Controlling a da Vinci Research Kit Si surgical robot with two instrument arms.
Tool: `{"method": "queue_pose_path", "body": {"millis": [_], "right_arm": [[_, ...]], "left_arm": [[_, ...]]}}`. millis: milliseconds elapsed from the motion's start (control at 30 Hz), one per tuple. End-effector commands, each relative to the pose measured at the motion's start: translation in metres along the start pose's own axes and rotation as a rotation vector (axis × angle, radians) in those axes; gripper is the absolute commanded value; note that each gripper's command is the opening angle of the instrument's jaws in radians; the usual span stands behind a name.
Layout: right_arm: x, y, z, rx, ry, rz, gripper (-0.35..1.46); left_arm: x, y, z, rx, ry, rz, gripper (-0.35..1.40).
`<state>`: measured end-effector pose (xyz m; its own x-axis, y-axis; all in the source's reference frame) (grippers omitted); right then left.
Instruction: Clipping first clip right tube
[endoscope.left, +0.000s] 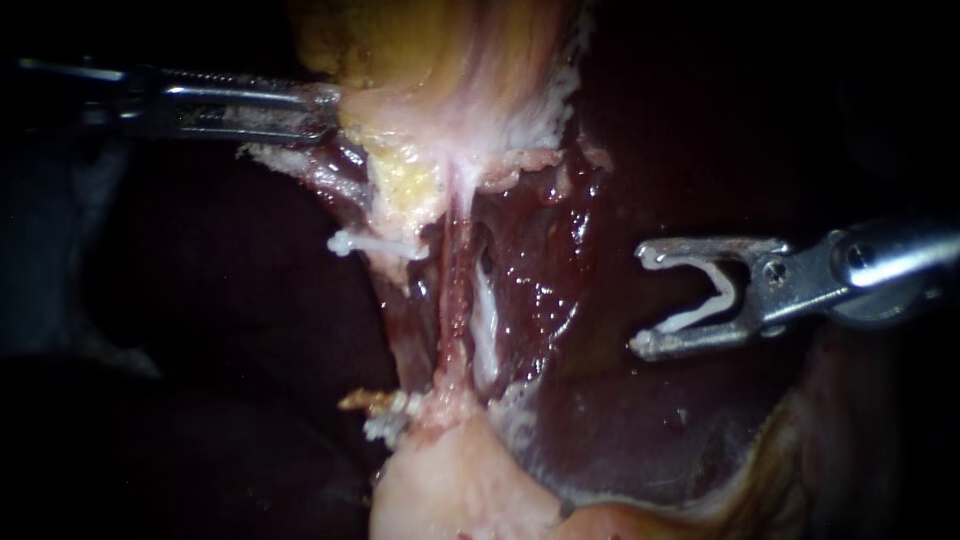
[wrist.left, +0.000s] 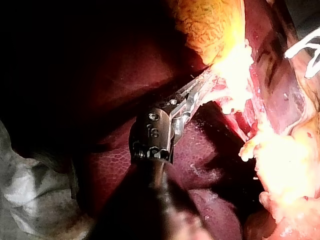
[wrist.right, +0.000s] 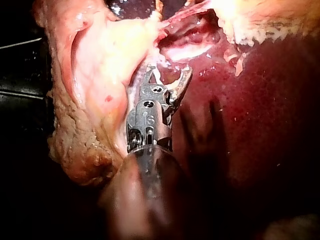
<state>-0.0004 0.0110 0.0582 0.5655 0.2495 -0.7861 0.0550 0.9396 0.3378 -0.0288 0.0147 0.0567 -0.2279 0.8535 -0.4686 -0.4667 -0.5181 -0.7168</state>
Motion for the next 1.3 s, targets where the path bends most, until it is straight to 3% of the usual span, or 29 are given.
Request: {"method": "queue_pose_path", "body": {"millis": [33, 200, 367, 433, 600, 700, 933, 1300], "right_arm": [[0.0000, 0.0000, 0.0000, 0.000, 0.000, 0.000, 0.50], [0.0000, 0.0000, 0.0000, 0.000, 0.000, 0.000, 0.50], [0.0000, 0.0000, 0.0000, 0.000, 0.000, 0.000, 0.50], [0.0001, 0.0000, 0.0001, 0.000, -0.003, 0.000, 0.50], [0.0006, -0.0004, 0.0014, 0.001, 0.019, -0.004, 0.50], [0.0012, -0.0010, 0.0029, 0.055, 0.054, 0.019, 0.50], [0.0023, -0.0025, 0.0086, 0.073, 0.122, 0.110, 0.50], [0.0026, -0.0027, 0.0153, 0.081, 0.142, 0.187, 0.50]], "left_arm": [[0.0003, 0.0000, -0.0004, -0.003, -0.001, -0.001, -0.35], [0.0023, 0.0000, -0.0037, -0.005, -0.007, -0.010, -0.35], [0.0041, 0.0000, -0.0074, 0.008, 0.024, -0.024, -0.35], [0.0042, -0.0001, -0.0080, 0.011, 0.028, -0.026, -0.35], [0.0041, -0.0001, -0.0078, 0.013, 0.029, -0.025, -0.35], [0.0041, 0.0001, -0.0077, 0.015, 0.030, -0.026, -0.35], [0.0040, 0.0003, -0.0075, 0.017, 0.031, -0.026, -0.35], [0.0039, 0.0006, -0.0070, 0.021, 0.033, -0.027, -0.35]]}}
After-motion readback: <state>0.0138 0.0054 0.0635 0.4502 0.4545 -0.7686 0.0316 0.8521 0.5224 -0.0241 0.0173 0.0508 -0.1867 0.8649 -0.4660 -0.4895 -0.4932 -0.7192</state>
